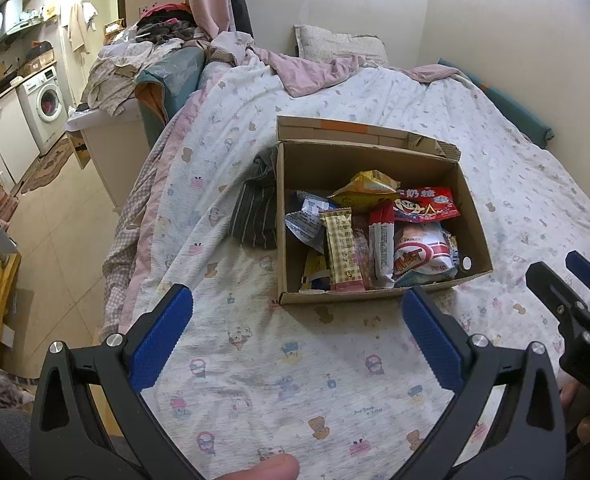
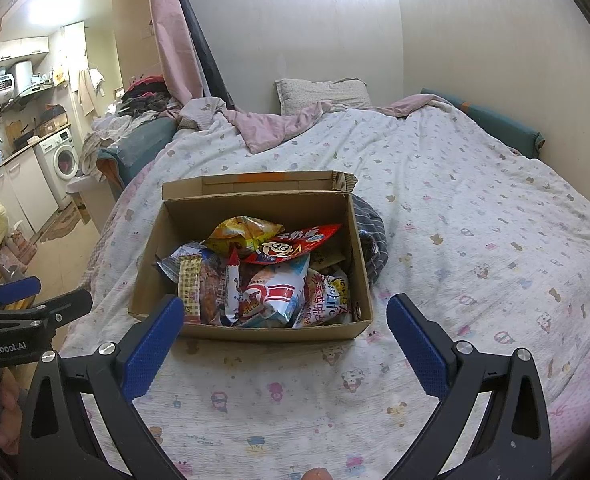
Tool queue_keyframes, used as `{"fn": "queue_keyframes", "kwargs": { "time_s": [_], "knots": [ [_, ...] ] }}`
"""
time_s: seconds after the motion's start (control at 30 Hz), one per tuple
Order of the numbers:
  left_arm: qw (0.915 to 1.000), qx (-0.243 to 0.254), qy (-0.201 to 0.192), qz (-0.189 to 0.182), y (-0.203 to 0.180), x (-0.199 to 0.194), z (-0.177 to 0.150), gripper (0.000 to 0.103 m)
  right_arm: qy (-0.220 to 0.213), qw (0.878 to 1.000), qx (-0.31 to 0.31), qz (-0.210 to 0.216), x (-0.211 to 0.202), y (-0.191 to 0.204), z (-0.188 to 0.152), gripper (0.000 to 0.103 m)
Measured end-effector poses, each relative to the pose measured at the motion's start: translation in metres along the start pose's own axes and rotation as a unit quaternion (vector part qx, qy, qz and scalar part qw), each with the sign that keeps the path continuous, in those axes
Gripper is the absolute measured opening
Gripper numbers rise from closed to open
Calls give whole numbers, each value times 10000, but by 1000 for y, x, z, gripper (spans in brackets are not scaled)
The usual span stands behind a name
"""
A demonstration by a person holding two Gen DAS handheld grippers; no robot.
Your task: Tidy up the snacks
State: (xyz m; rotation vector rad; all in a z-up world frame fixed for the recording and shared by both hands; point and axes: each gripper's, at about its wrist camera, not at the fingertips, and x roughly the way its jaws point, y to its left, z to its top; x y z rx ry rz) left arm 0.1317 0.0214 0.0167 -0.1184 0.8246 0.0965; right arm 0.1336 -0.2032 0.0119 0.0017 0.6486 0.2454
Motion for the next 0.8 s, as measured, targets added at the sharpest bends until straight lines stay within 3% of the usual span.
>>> {"fn": "queue_keyframes", "kwargs": {
  "time_s": [0.8],
  "knots": [
    [10000,20,62,-63,-1,1,1,103,2,10000,-18,58,1,1,0,103]
  ]
}}
